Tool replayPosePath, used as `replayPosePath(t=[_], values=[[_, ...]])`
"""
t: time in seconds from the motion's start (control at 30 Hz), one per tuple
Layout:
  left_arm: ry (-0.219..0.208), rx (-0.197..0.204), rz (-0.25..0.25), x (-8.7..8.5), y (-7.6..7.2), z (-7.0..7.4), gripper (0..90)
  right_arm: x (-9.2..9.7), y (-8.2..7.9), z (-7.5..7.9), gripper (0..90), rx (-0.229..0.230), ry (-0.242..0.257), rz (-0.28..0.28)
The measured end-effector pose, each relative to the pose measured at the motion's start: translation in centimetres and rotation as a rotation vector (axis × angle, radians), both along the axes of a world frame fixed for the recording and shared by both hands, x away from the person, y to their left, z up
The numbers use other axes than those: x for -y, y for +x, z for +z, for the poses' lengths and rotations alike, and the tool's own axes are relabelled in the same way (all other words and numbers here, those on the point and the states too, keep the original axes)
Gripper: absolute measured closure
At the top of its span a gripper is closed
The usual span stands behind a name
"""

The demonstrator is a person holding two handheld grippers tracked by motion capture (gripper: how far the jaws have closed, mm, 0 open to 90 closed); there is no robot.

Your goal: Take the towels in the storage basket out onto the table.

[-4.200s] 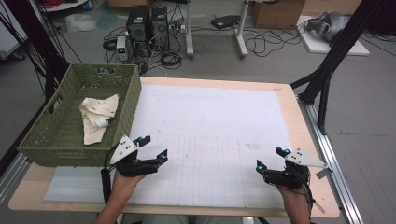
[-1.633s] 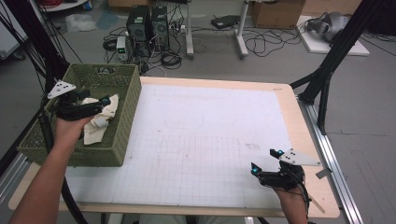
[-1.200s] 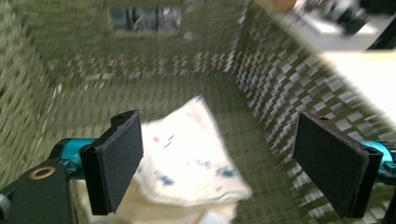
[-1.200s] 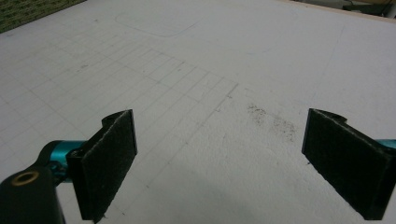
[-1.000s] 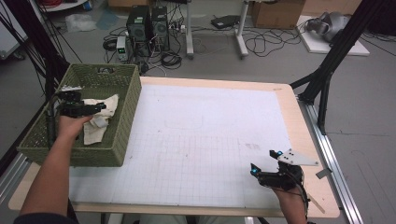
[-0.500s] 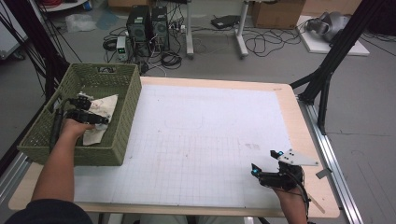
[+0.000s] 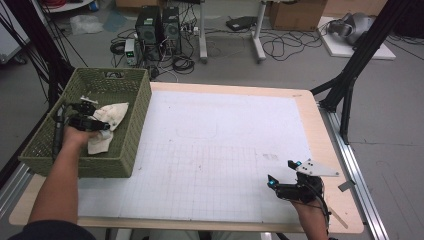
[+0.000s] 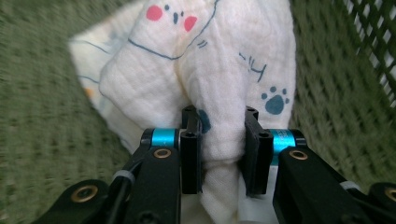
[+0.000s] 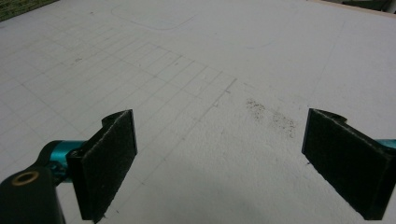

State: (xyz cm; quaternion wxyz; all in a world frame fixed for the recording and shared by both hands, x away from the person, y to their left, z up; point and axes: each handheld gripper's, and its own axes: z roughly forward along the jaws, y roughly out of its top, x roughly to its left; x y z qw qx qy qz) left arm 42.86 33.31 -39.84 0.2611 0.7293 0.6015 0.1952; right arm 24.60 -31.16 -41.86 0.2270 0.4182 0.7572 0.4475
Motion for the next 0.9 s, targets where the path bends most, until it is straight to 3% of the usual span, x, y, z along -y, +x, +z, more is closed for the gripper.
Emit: replayPosePath(t=[0.23, 0.53, 0.83, 0.9], values=[[-0.087, 0.137, 0.042, -0.4, -1.4, 2.7, 72.5, -0.2, -0.2, 0.4, 9.4, 0.013, 0.000, 0.005], [-0.217, 0.322, 0.004, -0.7, -4.3, 6.5, 72.5, -0.4, -0.6, 0.9, 9.4, 0.030, 0.015, 0.006], [-0.269, 0.450, -0.063, 0.7, -6.2, 9.7, 72.4, -0.7, -0.5, 1.0, 9.4, 0.030, 0.014, 0.014], [-0.263, 0.474, -0.084, 1.4, -6.4, 10.2, 72.4, -0.7, -0.5, 1.0, 9.4, 0.032, 0.011, 0.014]])
